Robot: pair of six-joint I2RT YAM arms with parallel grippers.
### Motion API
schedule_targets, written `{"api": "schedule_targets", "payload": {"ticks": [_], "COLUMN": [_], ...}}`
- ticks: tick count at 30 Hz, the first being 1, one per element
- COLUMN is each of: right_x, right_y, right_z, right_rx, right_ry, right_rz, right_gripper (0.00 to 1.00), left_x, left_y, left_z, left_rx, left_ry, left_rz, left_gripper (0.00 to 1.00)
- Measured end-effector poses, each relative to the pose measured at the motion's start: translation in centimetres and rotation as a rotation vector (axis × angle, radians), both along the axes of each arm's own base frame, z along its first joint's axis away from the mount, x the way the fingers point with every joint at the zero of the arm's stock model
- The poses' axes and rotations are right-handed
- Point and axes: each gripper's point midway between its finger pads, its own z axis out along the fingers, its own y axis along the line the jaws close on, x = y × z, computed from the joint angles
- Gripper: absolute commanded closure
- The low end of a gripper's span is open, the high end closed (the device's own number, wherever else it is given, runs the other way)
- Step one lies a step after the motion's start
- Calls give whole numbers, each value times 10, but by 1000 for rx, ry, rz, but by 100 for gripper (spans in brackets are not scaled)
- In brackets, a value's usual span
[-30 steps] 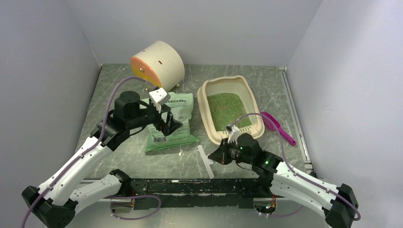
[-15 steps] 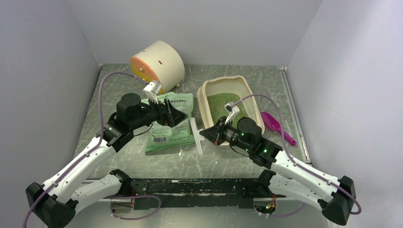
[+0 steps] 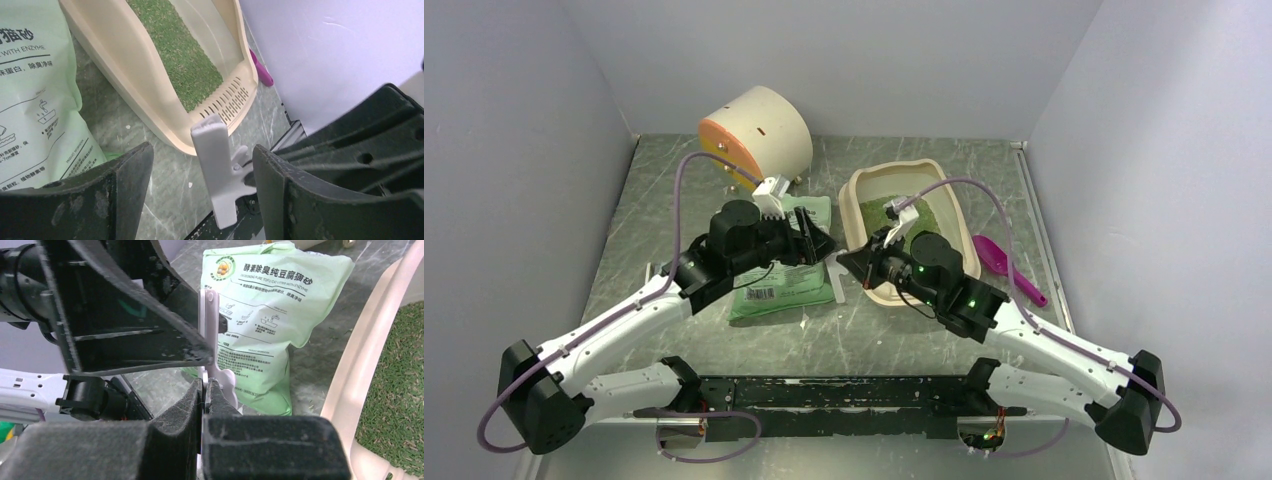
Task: Fill the litter box with clean litter
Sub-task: Pick up the clamp at the center of the board.
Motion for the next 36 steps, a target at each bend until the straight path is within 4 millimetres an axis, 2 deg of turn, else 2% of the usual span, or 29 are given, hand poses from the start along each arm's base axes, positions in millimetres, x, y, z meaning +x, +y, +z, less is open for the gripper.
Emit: {"api": "schedule_targets", "payload": {"ticks": [1, 7, 10, 11, 13, 15, 18, 20, 23, 25, 31, 36], "right_x": [0, -5, -8, -8, -8, -8, -9, -10, -9, -4, 9, -3], "right_y": [1, 6, 9, 10, 11, 11, 10, 5, -6, -10, -6, 7], "right_z": [1, -1, -9, -10, -9, -8, -2, 6, 19, 24, 7, 9], "right_rx": [-4, -39, -70, -71, -68, -64, -51, -31, 3, 23, 59, 84], "right_ry": [-6, -37, -34, -35, -36, -33, -27, -31, -30, -13, 113, 132], "right_rz": [1, 6, 14, 16, 16, 16, 8, -8, -30, -25, 73, 192], "right_gripper": [100, 100, 100, 96, 83, 55, 34, 25, 19, 19, 25, 31], "left_x": [2, 11, 11, 11, 12, 11, 12, 12, 10, 9, 8, 7], "left_y": [-1, -4, -7, -7, -7, -7, -4, 0, 5, 8, 10, 10], "left_z": [-1, -9, -2, -1, 0, 0, 2, 7, 20, 28, 35, 31], "left_rx": [0, 16, 1, 2, 2, 3, 8, 2, -22, -38, -52, -43], "left_ry": [0, 15, 2, -4, -9, -11, -22, -36, -66, -86, -108, -103], "left_rz": [11, 56, 59, 60, 60, 60, 73, 86, 103, 107, 105, 103], "left_gripper": [30, 73, 86, 88, 90, 91, 91, 91, 90, 90, 89, 88]}}
